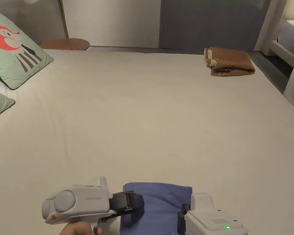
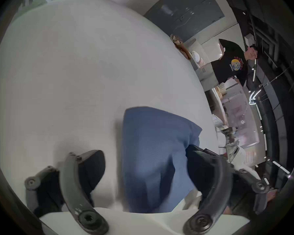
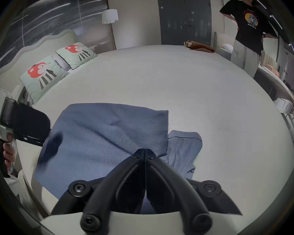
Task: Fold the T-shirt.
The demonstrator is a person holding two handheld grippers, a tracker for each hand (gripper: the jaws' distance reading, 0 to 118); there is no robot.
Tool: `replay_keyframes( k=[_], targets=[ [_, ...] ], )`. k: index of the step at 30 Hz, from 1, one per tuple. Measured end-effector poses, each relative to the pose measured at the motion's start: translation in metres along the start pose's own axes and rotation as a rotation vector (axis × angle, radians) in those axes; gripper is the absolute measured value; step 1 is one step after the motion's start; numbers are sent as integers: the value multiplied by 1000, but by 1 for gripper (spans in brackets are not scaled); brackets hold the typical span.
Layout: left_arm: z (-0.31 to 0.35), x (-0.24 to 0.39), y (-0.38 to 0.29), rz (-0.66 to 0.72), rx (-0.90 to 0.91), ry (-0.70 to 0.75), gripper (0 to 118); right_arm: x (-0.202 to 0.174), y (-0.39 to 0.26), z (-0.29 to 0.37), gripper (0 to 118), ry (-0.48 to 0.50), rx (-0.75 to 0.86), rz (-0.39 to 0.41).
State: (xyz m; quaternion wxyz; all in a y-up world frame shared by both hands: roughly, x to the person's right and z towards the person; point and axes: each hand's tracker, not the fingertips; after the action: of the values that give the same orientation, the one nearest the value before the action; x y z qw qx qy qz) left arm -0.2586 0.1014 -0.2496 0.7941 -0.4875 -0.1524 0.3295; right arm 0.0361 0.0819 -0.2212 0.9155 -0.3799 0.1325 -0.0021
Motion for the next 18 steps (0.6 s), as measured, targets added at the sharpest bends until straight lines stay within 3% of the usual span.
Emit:
replay_keyframes(
  k=[1, 2, 6, 7, 12, 18],
  targets=[
    [-3, 0, 0, 12, -9, 5, 50, 1, 0, -1, 0, 2, 0, -1],
    [-7, 0, -1, 29, -27, 4, 40, 1, 0, -1, 0, 5, 0, -5],
    [-6, 2, -6, 36, -4, -22, 27, 3, -1, -2, 0, 15, -2, -24],
    [-6, 0, -4, 47, -12, -47, 18, 3, -1, -2, 0, 15, -3, -29],
    [3, 2, 0, 42, -14, -65, 13, -4, -1, 3, 0, -2, 15, -31],
    [44, -8, 35, -148, -15, 22, 12, -43, 24, 27, 0, -29, 164, 39]
  ],
)
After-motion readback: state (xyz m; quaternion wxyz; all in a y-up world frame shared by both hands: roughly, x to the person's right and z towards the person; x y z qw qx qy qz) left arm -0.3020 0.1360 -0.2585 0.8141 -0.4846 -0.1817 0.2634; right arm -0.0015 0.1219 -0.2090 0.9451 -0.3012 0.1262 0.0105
